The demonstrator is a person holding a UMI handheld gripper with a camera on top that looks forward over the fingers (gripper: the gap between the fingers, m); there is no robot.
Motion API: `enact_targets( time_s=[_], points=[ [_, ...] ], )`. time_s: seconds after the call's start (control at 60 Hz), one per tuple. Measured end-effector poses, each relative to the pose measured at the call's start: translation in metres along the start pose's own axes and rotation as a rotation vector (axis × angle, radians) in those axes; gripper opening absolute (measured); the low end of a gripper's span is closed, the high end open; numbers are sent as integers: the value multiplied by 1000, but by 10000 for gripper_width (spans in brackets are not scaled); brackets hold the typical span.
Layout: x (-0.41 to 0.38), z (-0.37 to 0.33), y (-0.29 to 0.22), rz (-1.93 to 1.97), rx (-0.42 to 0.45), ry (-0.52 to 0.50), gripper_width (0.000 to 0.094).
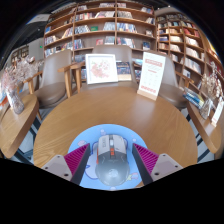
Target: Arrange mouse
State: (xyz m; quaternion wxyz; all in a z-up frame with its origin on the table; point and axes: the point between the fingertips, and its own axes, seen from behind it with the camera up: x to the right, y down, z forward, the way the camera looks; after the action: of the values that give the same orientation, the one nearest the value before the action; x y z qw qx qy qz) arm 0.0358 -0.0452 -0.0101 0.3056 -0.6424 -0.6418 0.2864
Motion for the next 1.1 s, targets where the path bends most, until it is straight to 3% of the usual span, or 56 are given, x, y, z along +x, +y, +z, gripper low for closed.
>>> enact_targets(
  time_s=[0.033, 0.117, 0.467, 0.783, 1.1],
  points=[
    [-1, -4, -1, 3, 2, -6, 813],
    [-2, -16, -4, 4, 11, -8, 861],
    [6, -138, -10, 2, 83, -2, 854],
    [20, -237, 24, 5, 119, 30, 851],
    [37, -287, 64, -7, 133, 50, 851]
  ],
)
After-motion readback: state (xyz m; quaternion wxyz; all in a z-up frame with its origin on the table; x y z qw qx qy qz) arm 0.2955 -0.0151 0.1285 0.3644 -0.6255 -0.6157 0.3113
